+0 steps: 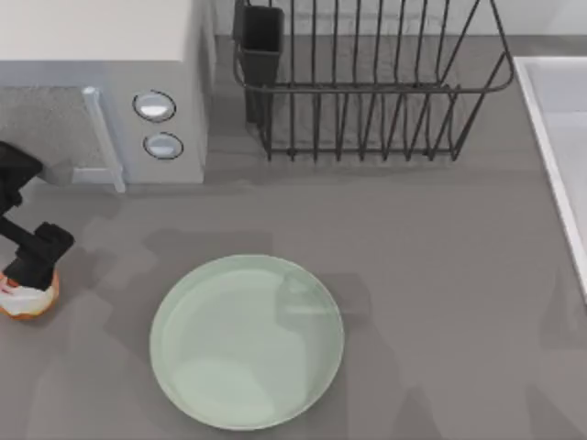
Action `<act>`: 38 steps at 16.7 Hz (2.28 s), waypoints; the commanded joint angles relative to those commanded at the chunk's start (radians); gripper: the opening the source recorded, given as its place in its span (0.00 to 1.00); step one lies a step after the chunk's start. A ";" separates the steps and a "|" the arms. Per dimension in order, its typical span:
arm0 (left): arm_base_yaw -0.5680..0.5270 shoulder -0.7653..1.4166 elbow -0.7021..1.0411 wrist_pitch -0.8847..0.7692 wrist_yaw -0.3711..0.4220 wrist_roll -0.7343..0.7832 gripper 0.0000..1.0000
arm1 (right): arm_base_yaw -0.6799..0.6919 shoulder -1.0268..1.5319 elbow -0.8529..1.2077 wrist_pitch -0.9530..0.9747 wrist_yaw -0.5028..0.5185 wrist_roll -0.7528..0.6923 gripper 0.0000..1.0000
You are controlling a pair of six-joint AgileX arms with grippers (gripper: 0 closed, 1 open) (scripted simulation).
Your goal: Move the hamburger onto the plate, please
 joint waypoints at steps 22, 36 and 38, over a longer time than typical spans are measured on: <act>0.000 0.147 -0.160 0.307 0.001 0.002 1.00 | 0.000 0.000 0.000 0.000 0.000 0.000 1.00; 0.000 0.147 -0.160 0.307 0.001 0.002 0.10 | 0.000 0.000 0.000 0.000 0.000 0.000 1.00; 0.000 0.147 -0.160 0.307 0.001 0.002 0.00 | 0.000 0.000 0.000 0.000 0.000 0.000 1.00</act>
